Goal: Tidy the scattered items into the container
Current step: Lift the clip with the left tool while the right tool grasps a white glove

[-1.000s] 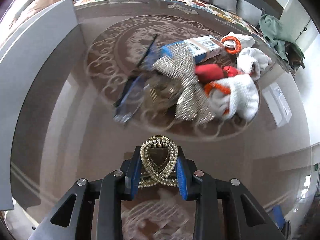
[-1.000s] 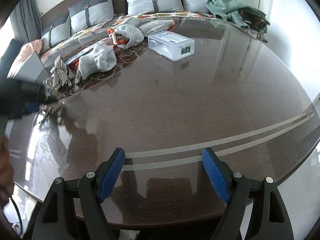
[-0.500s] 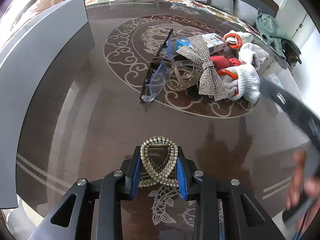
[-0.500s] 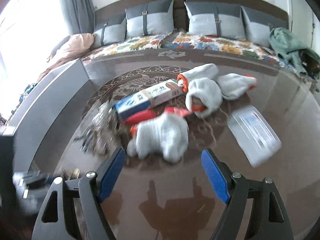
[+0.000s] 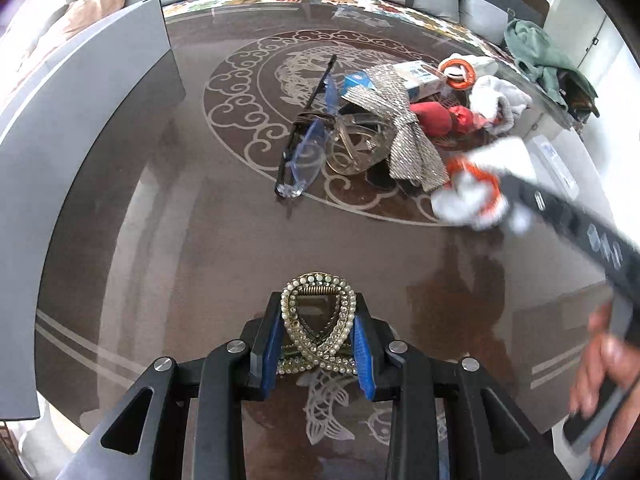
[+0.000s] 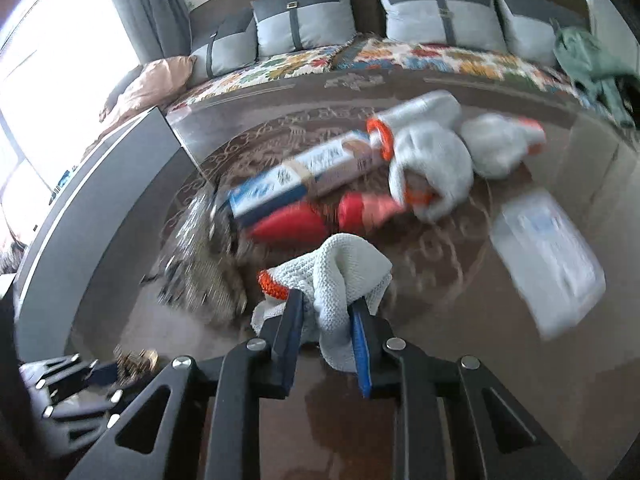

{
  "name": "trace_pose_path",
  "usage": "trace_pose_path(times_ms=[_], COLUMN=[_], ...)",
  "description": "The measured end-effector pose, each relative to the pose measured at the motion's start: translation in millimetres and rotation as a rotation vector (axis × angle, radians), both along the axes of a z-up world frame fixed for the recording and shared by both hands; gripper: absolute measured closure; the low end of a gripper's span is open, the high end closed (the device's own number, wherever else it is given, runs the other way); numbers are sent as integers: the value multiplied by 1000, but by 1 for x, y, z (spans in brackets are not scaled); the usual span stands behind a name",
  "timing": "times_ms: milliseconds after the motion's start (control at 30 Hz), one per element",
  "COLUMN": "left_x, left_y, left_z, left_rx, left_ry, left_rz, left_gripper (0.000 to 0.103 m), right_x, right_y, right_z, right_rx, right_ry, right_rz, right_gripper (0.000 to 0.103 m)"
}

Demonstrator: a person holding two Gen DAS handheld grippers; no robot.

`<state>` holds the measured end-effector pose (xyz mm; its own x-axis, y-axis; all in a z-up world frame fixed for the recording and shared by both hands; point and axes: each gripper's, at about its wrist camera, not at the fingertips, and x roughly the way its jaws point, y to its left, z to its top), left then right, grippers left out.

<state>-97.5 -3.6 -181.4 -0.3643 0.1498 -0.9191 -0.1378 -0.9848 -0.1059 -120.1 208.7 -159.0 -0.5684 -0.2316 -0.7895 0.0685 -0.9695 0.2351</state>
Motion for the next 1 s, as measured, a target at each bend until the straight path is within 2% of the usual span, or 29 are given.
trace_pose_path(times_ms=[100, 200, 300, 433, 600, 800, 1000], left_x=[13, 26, 33, 33, 35, 37, 36], left_y=[-1, 3, 9, 14, 16, 19, 18], left_z=[2, 3, 1, 0, 0, -2, -2], left_rx=[17, -3, -21, -39, -60, -86, -85], left_ry=[14, 42, 51, 55, 67, 88, 96], left_rz=[-13, -38, -61, -68, -79, -84, -80], left_gripper=[72, 72, 72, 72, 71, 71, 71], right_x=[50, 102, 133, 138, 129, 128, 127], right_y=[1, -3, -5, -1, 0, -18, -15], right_z=[3, 6, -2, -4, -7, -12, -19], right_rx=[-58, -82, -66, -76, -71, 40, 43], right_ry=[-3, 15, 12, 25, 14, 66, 68], right_rz=[-23, -53, -102, -123, -118, -70, -66], right_gripper=[80, 79, 72, 56, 48, 46, 42])
